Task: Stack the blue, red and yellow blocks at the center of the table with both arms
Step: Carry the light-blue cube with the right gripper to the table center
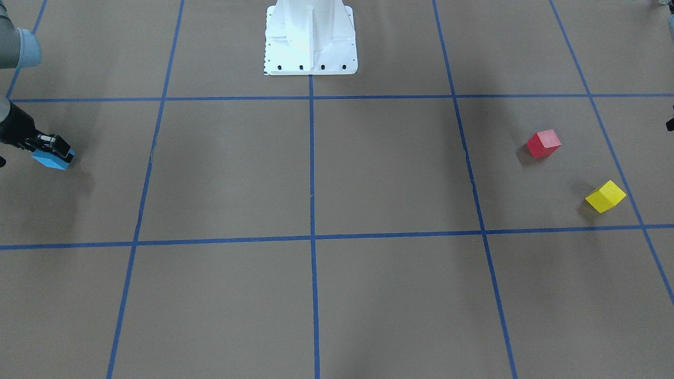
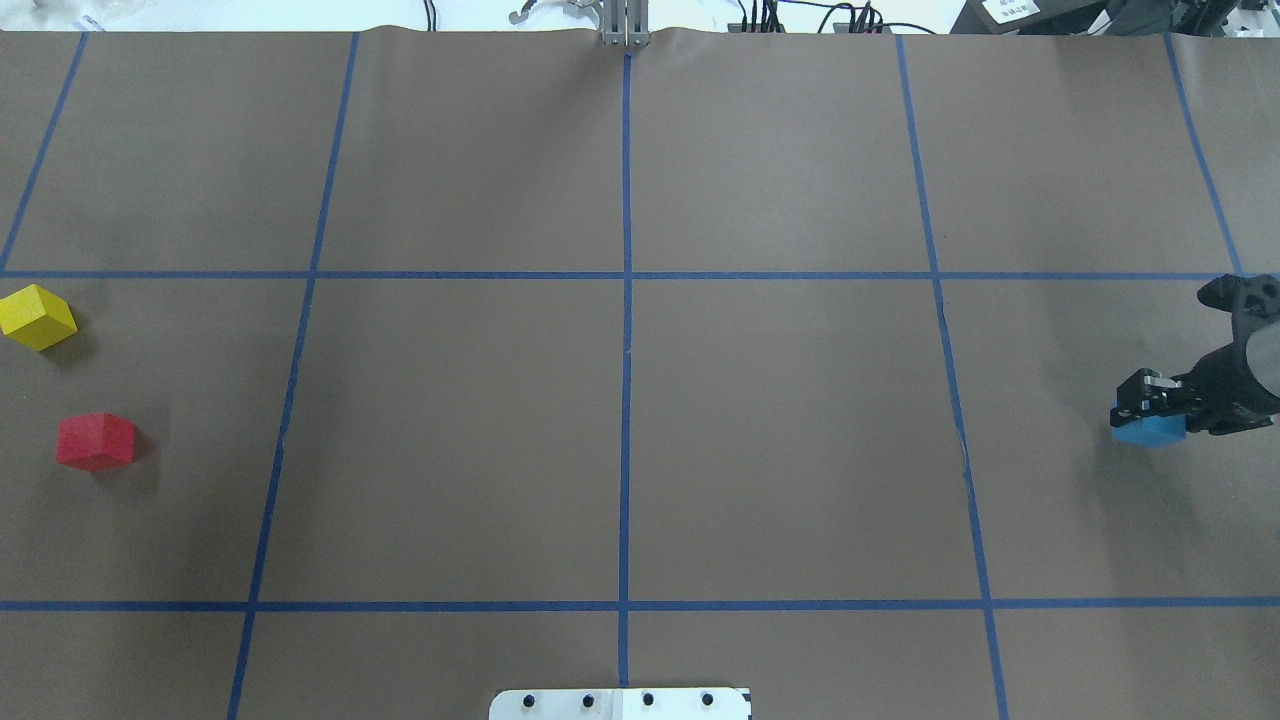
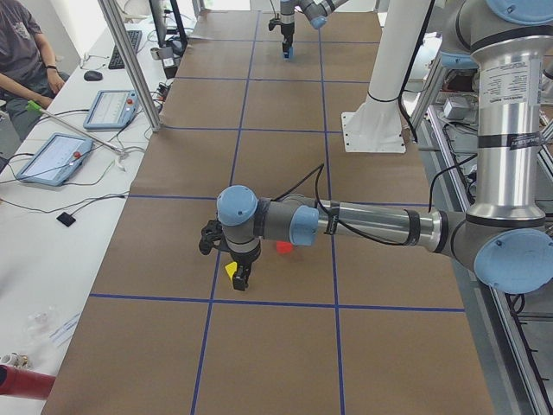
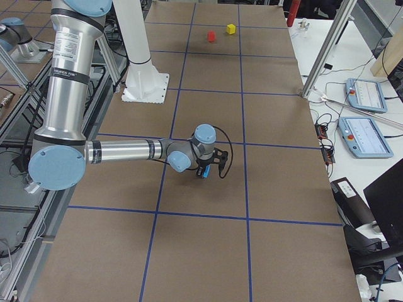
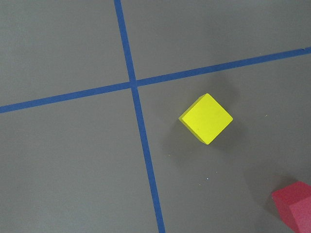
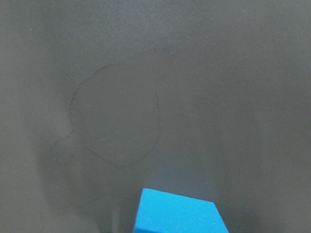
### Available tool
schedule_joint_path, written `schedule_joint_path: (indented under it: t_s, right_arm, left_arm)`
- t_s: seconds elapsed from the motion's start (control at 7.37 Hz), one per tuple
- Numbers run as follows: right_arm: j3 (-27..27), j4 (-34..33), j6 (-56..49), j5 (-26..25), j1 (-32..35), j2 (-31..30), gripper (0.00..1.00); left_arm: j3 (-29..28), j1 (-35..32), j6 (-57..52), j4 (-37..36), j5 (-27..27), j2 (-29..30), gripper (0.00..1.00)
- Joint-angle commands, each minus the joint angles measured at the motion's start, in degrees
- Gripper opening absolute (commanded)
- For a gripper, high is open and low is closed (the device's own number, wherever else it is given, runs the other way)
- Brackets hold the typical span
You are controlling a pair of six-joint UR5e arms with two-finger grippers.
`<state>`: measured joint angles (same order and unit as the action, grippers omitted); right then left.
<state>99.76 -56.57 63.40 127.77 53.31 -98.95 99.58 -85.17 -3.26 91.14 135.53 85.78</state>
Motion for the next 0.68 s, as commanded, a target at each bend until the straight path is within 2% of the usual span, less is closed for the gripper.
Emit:
schedule_joint_path:
  t_s: [0.0, 0.14, 0.27, 0.41, 0.54]
  right_arm:
    - [2.2, -15.9, 7.4, -0.3, -3.2, 17.2, 0.0]
    - [1.8, -25.7, 7.9, -1.2, -5.2, 26.9, 0.0]
    - [1.3, -28.0, 8.0, -4.1, -9.3, 31.8, 0.0]
    - [-2.0, -28.1, 8.1, -7.9, -12.8, 37.0, 0.0]
    - [-7.9, -27.9, 8.8, -9.4, -16.1, 44.0, 0.0]
  left_arm:
    - [0.0, 0.0, -0.1, 0.0, 0.0, 0.0, 1.0]
    - [0.0, 0.0, -0.1, 0.0, 0.0, 0.0, 1.0]
    - [-0.1, 0.0, -0.1, 0.0, 0.0, 0.0, 1.0]
    - [-0.2, 0.0, -0.1, 0.0, 0.0, 0.0, 1.0]
    - [-0.3, 0.1, -0.1, 0.0, 0.0, 0.1, 1.0]
